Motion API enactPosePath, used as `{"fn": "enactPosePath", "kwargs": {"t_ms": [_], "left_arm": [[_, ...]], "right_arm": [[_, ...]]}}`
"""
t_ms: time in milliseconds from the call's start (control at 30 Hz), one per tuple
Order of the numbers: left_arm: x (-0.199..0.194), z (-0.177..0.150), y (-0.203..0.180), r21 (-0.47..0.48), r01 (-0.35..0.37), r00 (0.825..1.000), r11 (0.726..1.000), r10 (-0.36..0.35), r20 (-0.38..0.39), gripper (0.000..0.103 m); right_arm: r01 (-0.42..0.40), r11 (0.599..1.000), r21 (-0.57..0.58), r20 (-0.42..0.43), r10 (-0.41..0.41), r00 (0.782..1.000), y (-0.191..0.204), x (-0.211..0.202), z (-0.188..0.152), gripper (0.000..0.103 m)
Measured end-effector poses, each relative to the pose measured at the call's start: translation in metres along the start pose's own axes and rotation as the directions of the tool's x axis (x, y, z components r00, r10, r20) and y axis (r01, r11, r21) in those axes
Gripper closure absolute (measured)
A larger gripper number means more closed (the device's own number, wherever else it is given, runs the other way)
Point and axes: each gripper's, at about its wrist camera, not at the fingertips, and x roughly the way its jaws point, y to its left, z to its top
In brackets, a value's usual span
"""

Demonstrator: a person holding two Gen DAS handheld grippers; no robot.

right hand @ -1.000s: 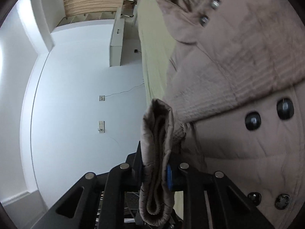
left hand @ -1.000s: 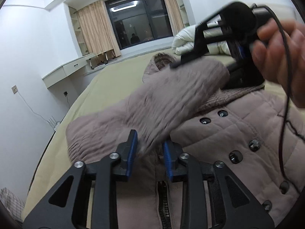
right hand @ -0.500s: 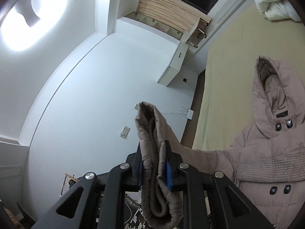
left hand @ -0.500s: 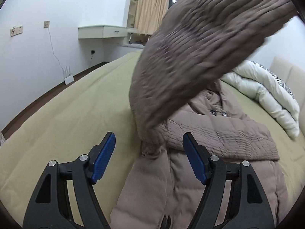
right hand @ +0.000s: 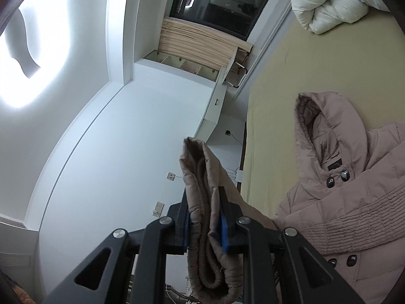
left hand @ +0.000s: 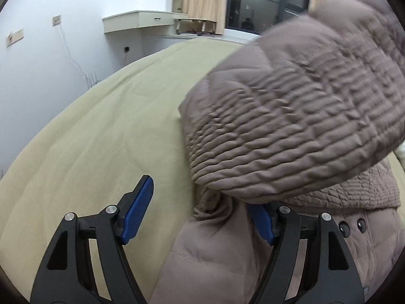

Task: Fold large clothes

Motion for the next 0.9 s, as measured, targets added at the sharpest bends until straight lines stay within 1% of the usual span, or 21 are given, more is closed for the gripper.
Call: {"fn": "enactPosePath", "kwargs": {"t_ms": [100, 200, 267, 333, 367, 400, 433, 500, 567, 633, 667, 733, 800, 867, 900], "left_arm": [[0.004, 0.0, 0.017, -0.063, -0.02, 1.0, 0.998, 0.021, 0.008, 0.031], [0.013, -0.002, 0.033, -0.138, -0.036, 0.999, 0.99, 0.035, -0.011, 0.031], [0.02, -0.006, 0.042, -0.169, -0.041, 0.999, 0.985, 0.035, -0.037, 0.031], [0.032, -0.005, 0.051, -0.198, -0.038, 0.998, 0.979, 0.025, -0.064, 0.031], [0.037, -0.004, 0.053, -0.202, -0.036, 0.996, 0.979, 0.02, -0.082, 0.031], [0.038, -0.004, 0.054, -0.198, -0.035, 0.995, 0.98, 0.016, -0.095, 0.031], [0.038, -0.002, 0.054, -0.187, -0.028, 0.995, 0.982, 0.009, -0.103, 0.031], [0.034, 0.001, 0.048, -0.136, -0.006, 0.992, 0.991, -0.011, -0.125, 0.031], [0.023, -0.003, 0.045, -0.086, 0.013, 0.991, 0.996, -0.024, -0.131, 0.032], [0.002, -0.012, 0.043, -0.048, 0.033, 0.989, 0.998, -0.04, -0.144, 0.032], [-0.007, -0.013, 0.044, -0.038, 0.037, 0.99, 0.999, -0.042, -0.133, 0.032], [-0.027, -0.01, 0.047, -0.01, 0.026, 0.997, 1.0, -0.027, -0.066, 0.032], [-0.038, 0.012, 0.041, 0.024, 0.024, 1.0, 0.999, -0.024, 0.009, 0.032], [-0.034, 0.039, 0.028, 0.067, 0.039, 0.998, 0.997, -0.042, 0.049, 0.032], [-0.026, 0.051, 0.019, 0.097, 0.041, 0.997, 0.994, -0.046, 0.055, 0.032]], "right_arm": [[0.051, 0.999, 0.017, 0.009, -0.051, 0.999, -0.027, -0.006, 0.001, 0.082], [0.118, 0.991, 0.058, 0.02, -0.119, 0.993, -0.069, -0.008, -0.004, 0.083], [0.165, 0.98, 0.108, 0.022, -0.168, 0.986, -0.105, -0.009, -0.007, 0.083], [0.22, 0.964, 0.151, 0.028, -0.226, 0.974, -0.141, -0.01, -0.009, 0.083], [0.259, 0.949, 0.179, 0.024, -0.267, 0.963, -0.164, -0.01, -0.01, 0.083], [0.29, 0.936, 0.198, 0.019, -0.299, 0.954, -0.181, -0.01, -0.011, 0.083], [0.33, 0.918, 0.22, 0.01, -0.34, 0.94, -0.2, -0.011, -0.013, 0.083], [0.393, 0.889, 0.237, -0.011, -0.402, 0.916, -0.229, -0.012, -0.017, 0.083], [0.423, 0.875, 0.236, -0.014, -0.432, 0.902, -0.245, -0.018, -0.02, 0.083], [0.45, 0.861, 0.235, -0.015, -0.46, 0.888, -0.259, -0.025, -0.021, 0.083], [0.459, 0.858, 0.23, -0.016, -0.468, 0.884, -0.26, -0.028, -0.021, 0.083], [0.478, 0.855, 0.2, -0.021, -0.484, 0.875, -0.263, -0.03, -0.02, 0.083], [0.496, 0.853, 0.165, -0.024, -0.499, 0.866, -0.259, -0.03, -0.017, 0.083], [0.509, 0.851, 0.125, -0.022, -0.511, 0.859, -0.25, -0.026, -0.014, 0.083], [0.515, 0.851, 0.106, -0.019, -0.516, 0.856, -0.245, -0.025, -0.013, 0.083]]}}
